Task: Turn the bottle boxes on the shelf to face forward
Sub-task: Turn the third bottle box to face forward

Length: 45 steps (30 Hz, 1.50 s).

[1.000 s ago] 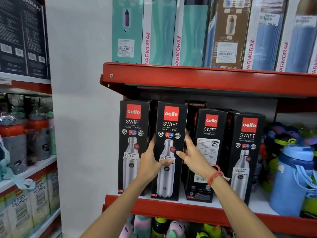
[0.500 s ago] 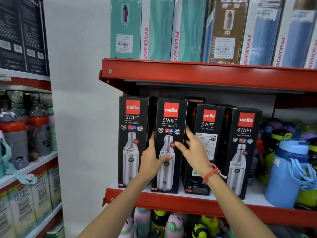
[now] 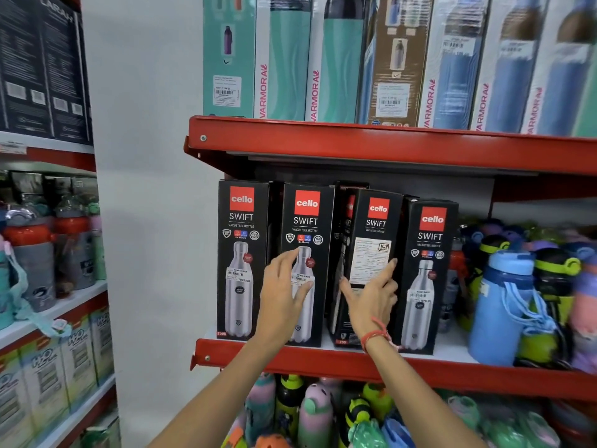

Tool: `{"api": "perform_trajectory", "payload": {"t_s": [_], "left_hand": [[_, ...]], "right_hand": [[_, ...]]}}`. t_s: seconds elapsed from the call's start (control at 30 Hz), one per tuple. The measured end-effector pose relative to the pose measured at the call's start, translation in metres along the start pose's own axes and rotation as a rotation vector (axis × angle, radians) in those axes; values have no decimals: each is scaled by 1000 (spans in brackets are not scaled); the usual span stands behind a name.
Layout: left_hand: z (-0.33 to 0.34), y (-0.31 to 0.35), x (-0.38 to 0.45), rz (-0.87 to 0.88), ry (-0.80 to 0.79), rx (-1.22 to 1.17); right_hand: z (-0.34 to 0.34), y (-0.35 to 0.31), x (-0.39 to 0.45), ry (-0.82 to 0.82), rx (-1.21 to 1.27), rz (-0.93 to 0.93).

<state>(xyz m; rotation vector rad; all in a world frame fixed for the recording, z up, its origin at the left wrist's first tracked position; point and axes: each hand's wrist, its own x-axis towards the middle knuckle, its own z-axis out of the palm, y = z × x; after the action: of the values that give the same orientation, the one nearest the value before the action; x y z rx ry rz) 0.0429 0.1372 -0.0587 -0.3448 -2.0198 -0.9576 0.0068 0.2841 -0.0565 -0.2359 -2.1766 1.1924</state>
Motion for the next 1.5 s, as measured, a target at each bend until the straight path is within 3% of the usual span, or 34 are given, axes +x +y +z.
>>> {"api": "perform_trajectory", "payload": {"t_s": [0.17,0.37,0.5,0.8,1.5], "left_hand": [[3,14,3,-56,-83,-144],[3,44,9,-203,-460,-369],[4,50,0,-162,-640,-488],[37,56,-7,-209,-422,-457],[118,13,19,-353,-335,-243]], "right_hand": [[-49,0,-2,-102,136,-152],[-103,18,0,-384,360,-288],[-126,25,-1,-562,423,-303],[-131,20,21,-770,456,-336],[-43,55,67,-538,328,-293]]}}
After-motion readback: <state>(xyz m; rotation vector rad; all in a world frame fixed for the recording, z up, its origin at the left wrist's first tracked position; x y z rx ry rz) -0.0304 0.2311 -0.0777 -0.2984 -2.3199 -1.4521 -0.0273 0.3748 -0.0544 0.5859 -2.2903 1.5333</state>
